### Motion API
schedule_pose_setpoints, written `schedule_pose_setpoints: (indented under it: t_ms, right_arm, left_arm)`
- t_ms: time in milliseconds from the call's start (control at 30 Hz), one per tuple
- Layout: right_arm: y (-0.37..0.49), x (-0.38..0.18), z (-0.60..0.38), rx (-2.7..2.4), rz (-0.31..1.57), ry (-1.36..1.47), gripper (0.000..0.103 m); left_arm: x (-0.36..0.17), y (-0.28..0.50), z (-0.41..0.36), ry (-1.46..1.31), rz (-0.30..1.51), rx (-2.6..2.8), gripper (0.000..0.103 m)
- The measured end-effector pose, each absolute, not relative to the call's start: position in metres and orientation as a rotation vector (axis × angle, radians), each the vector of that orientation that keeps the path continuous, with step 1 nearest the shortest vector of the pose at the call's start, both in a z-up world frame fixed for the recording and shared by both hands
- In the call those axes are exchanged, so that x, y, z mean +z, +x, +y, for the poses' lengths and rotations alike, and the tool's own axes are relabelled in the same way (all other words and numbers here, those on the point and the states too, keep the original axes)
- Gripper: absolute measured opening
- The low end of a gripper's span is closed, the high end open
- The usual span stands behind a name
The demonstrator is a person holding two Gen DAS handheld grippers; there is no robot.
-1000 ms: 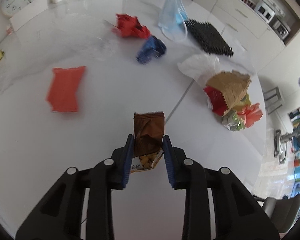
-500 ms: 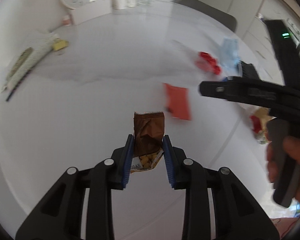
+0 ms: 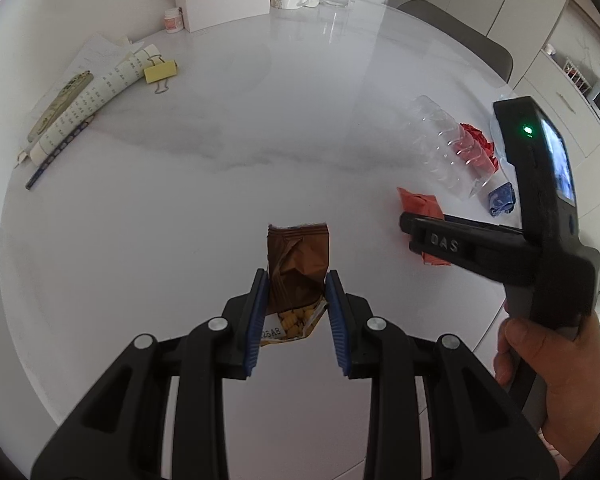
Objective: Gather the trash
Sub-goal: 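Grasp the red packet with the right tool while the left tool holds the brown packet, then carry both packets to the bin and open both tools over it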
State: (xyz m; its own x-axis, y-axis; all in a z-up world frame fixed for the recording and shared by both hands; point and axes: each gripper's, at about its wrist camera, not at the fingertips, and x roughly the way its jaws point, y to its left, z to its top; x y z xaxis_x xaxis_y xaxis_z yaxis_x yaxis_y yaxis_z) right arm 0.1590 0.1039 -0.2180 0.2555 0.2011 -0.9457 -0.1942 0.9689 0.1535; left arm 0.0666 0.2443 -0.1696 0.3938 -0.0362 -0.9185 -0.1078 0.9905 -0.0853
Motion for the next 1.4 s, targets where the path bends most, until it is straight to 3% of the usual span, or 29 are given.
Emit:
schedule_pose_setpoints:
  t_ms: [167,400,667,967,1200,1300,1367,1400]
  right_arm:
    - [0.152,-0.213,0.099,0.365,1.285,0.042,0.031]
    - [0.119,-0.147,0.041,0.445,1.153,0.068,0.031]
    - [0.043,-0.085,-0.122,0.235,1.042,0.104,0.031]
    - [-0.073,-0.114,-0.32,-0.086,1.123,0.215,0.032]
    - [-0.126,-0.14,-0.402,-0.163,1.147,0.287,0.032]
    - [-0.135,-0.15,-0.423,-0.172,1.148,0.329,0.033]
    - [-0.136,-0.155,-0.433,-0.171,1.15,0.337,0.034]
    - [-0.137,-0.158,-0.437,-0.168,1.152,0.343,0.034]
  left_arm:
    - [-0.169,0.075,0.235,-0.121,1.165,0.033,0.029]
    - [-0.146,0.075,0.19,-0.053,1.136,-0.048,0.029]
    - [-0.115,0.054,0.053,0.043,1.092,-0.339,0.029]
    - [-0.129,-0.005,-0.155,0.247,1.148,-0.771,0.03]
    - [-0.177,-0.048,-0.277,0.361,1.281,-0.936,0.03]
    - [-0.193,-0.053,-0.304,0.403,1.33,-0.922,0.049]
    - [-0.197,-0.055,-0.313,0.42,1.339,-0.904,0.066]
    - [-0.198,-0.054,-0.315,0.426,1.337,-0.893,0.069]
